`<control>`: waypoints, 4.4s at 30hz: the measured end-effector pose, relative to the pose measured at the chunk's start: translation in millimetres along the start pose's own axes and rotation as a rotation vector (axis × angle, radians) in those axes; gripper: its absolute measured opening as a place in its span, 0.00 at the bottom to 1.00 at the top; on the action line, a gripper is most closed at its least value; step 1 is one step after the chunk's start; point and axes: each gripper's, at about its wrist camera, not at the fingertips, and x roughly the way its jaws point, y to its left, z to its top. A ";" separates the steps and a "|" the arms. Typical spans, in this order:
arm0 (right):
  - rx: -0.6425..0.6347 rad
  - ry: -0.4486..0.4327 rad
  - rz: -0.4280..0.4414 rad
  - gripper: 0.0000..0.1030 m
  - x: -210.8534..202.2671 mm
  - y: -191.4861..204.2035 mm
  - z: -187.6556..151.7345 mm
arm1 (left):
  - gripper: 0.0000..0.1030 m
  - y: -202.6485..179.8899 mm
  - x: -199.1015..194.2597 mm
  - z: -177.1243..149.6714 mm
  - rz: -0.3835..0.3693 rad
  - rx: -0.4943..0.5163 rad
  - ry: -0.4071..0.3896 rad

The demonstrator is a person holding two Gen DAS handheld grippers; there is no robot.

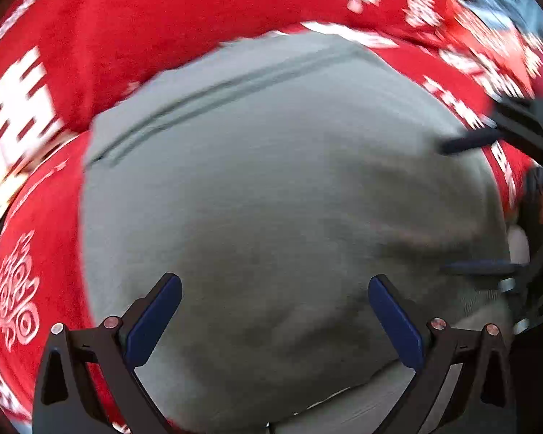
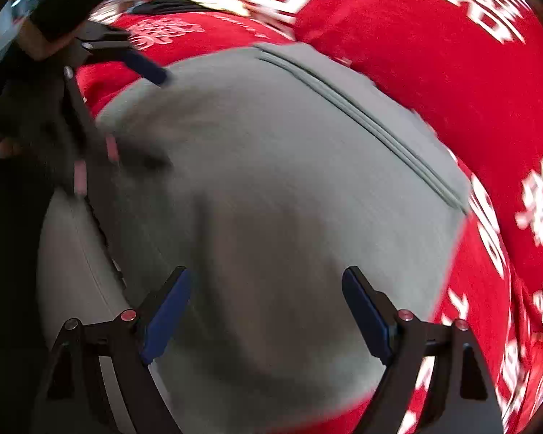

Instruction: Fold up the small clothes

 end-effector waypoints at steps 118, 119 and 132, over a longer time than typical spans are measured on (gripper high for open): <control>0.391 0.226 -0.057 0.93 7.5 -10.5 -29.6 | 1.00 51.9 13.8 -36.1 0.112 -0.476 0.057; 0.407 0.233 -0.049 0.93 4.4 -11.4 -32.6 | 1.00 52.9 13.1 -38.3 0.108 -0.483 0.065; 0.726 0.317 0.250 0.93 8.9 -29.8 -78.5 | 1.00 92.6 13.4 -96.2 -0.174 -0.694 0.262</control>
